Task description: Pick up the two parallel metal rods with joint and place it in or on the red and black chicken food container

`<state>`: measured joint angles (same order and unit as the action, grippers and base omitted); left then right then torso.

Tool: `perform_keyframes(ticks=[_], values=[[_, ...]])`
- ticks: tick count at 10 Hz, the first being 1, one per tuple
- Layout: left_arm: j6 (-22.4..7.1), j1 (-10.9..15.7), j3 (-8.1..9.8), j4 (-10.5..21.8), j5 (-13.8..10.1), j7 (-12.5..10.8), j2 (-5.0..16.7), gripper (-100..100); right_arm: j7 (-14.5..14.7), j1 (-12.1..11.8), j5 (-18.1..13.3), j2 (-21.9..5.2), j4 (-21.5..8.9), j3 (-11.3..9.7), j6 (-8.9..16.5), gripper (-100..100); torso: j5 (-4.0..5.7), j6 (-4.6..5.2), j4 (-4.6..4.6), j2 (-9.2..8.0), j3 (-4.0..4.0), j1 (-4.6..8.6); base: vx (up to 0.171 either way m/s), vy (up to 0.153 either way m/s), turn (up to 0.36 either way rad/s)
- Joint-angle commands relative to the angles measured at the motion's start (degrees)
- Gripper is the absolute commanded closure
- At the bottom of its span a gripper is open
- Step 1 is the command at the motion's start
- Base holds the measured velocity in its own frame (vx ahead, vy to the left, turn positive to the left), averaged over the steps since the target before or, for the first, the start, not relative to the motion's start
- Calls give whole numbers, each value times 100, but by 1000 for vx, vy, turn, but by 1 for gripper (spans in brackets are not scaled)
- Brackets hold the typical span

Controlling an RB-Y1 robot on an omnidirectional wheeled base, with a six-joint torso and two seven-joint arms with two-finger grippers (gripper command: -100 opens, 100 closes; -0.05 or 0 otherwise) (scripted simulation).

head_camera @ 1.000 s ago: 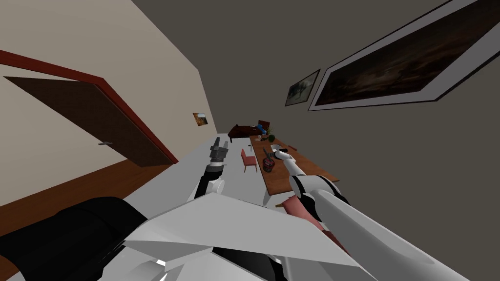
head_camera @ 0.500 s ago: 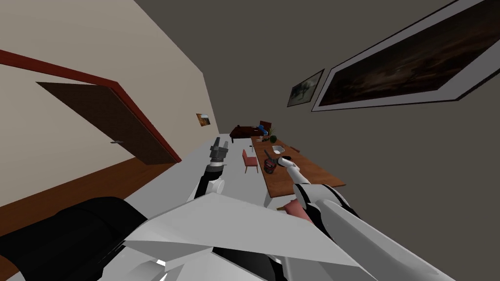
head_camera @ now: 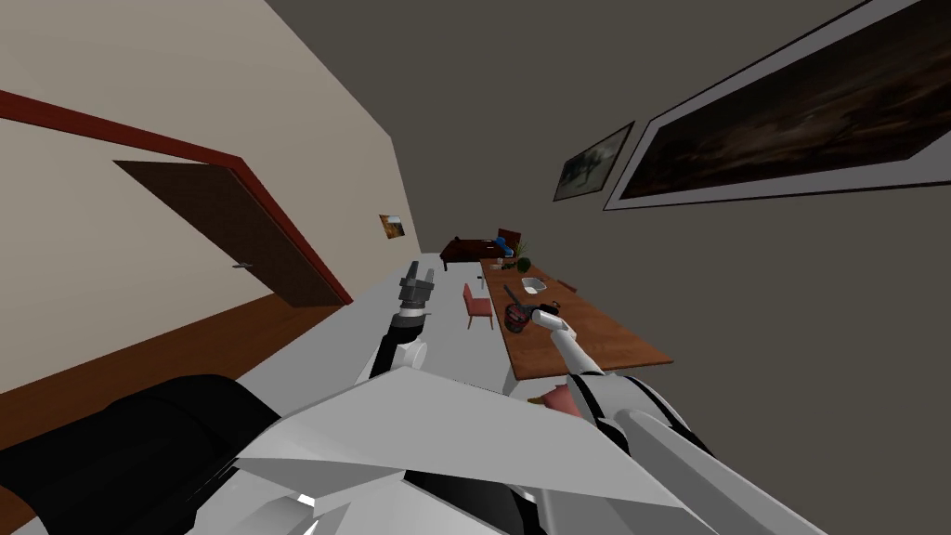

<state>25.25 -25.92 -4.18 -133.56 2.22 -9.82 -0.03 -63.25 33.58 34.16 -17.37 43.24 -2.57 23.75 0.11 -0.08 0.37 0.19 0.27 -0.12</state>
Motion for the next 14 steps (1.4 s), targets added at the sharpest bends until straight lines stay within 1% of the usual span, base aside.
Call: perform_keyframes(ticks=[1, 3, 4, 5, 6, 7, 11, 12, 13, 14], values=[[0, 0, 0, 0, 0, 0, 0, 0, 41, -286, 67, -22, -30, -15, -75, -100, 0, 0, 0, 0, 0, 0, -3, -5, 15], [0, 1, 0, 0, 0, 0, 0, 0, 41, -579, 67, -22, -30, -15, -75, -100, 30, 41, 104, 11, 57, 41, 3, 5, -15], [0, 1, 0, 0, 0, 0, 0, 0, 41, -778, 67, -22, -8, -15, -75, -100, 51, 58, 167, 31, 98, 64, 7, 11, -31], [0, 1, 0, 0, 0, 0, -1, 0, -77, -172, 139, -148, -75, -63, -86, -100, 76, 68, 238, 62, 149, 89, -46, 45, -36], [0, 1, 0, 0, 0, 0, 0, 0, -132, -86, 147, -222, -16, -92, 0, -100, 80, 70, 249, 82, 166, 95, -92, 44, -32], [0, 1, 0, 0, 0, 0, 0, 0, -241, 86, 164, -370, 102, -151, 173, -100, 80, 69, 249, 79, 164, 98, -112, 69, -39], [0, 1, 0, 0, 0, 0, 0, 0, -460, 431, 198, -665, 339, -269, 518, -100, 80, 70, 249, 79, 164, 97, -88, 51, -27], [0, 1, 0, 0, 0, 0, 0, 0, -460, 431, 198, -665, 339, -269, 518, -100, 81, 69, 250, 85, 167, 101, -42, 25, -6], [0, 0, 0, 0, 0, 0, 0, 0, -515, 517, 207, -739, 398, -298, 605, -100, 83, 70, 253, 94, 172, 105, -34, 29, -15], [0, 0, 0, 0, 0, 0, 0, 0, -478, 462, 198, -710, 393, -281, 556, -100, 83, 71, 254, 97, 175, 105, -17, 15, -8]])
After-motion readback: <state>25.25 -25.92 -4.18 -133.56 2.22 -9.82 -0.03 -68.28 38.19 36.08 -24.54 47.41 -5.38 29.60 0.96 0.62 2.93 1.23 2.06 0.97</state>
